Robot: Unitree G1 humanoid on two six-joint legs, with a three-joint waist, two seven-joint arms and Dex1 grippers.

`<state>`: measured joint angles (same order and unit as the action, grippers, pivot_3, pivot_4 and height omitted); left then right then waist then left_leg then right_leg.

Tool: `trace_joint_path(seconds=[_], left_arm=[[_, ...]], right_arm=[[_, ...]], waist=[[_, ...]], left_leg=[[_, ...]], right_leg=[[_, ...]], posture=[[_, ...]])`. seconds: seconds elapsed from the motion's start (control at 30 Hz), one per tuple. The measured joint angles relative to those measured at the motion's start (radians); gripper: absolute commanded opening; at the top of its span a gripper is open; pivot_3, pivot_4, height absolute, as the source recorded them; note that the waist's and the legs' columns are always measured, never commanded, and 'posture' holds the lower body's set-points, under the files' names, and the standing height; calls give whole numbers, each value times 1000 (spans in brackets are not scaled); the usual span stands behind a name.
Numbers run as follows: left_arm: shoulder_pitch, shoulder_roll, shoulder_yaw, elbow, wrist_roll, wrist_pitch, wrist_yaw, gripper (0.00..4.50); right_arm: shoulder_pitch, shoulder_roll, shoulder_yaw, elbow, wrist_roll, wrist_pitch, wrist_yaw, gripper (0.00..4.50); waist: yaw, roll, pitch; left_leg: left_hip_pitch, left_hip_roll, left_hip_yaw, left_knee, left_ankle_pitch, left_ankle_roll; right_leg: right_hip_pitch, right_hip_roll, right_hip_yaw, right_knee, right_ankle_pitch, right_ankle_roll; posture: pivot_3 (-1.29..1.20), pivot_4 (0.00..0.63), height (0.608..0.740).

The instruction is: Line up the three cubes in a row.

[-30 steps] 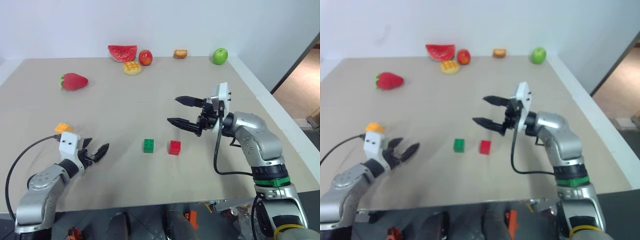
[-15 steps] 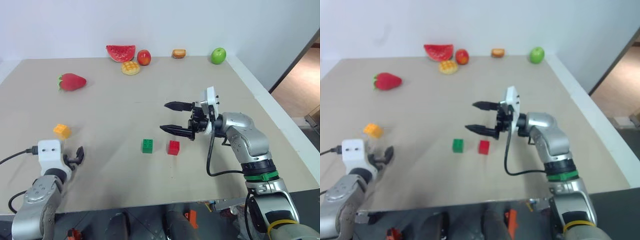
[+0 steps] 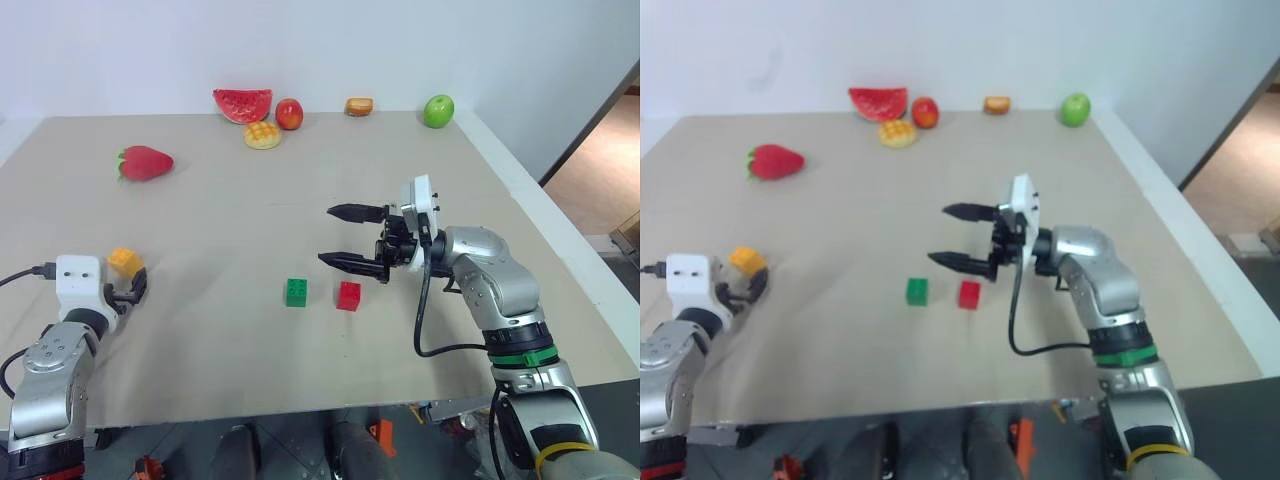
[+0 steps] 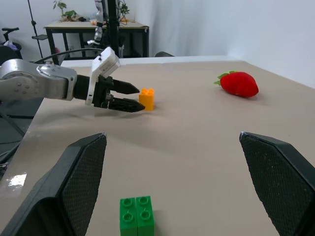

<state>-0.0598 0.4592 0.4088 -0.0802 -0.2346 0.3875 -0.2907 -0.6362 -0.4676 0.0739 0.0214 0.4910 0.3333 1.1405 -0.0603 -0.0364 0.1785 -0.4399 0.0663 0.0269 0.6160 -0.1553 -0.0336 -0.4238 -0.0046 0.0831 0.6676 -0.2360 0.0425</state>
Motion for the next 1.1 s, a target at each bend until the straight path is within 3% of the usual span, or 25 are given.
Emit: trace_joint_path(seconds=[0.57, 0.9, 1.0, 1.1], left_arm=[[-134, 73, -11, 318, -1, -191, -90, 4004], [-153, 79, -20, 360, -2, -233, -133, 4004], [-153, 79, -21, 361, -7, -234, -152, 3231], [-148, 79, -25, 356, -13, -238, -177, 2152]], right_arm=[[10, -18, -12, -97, 47, 87, -30, 4500], [11, -18, -12, -115, 58, 106, -31, 4500], [11, -18, -12, -115, 57, 106, -31, 4500], [11, -18, -12, -115, 55, 106, -31, 4500]], waist=[[12, 0, 0], [15, 0, 0], [15, 0, 0], [14, 0, 0]], left_leg=[[1, 1, 0, 0, 0, 1], [1, 1, 0, 0, 0, 1], [1, 1, 0, 0, 0, 1], [1, 1, 1, 0, 0, 1]], right_leg=[[0, 1, -1, 0, 1, -2], [0, 0, -1, 0, 0, -1], [0, 0, -1, 0, 0, -1], [0, 0, 0, 0, 0, -1]], posture=[[0, 150, 740], [0, 150, 740], [0, 150, 740], [0, 150, 740]])
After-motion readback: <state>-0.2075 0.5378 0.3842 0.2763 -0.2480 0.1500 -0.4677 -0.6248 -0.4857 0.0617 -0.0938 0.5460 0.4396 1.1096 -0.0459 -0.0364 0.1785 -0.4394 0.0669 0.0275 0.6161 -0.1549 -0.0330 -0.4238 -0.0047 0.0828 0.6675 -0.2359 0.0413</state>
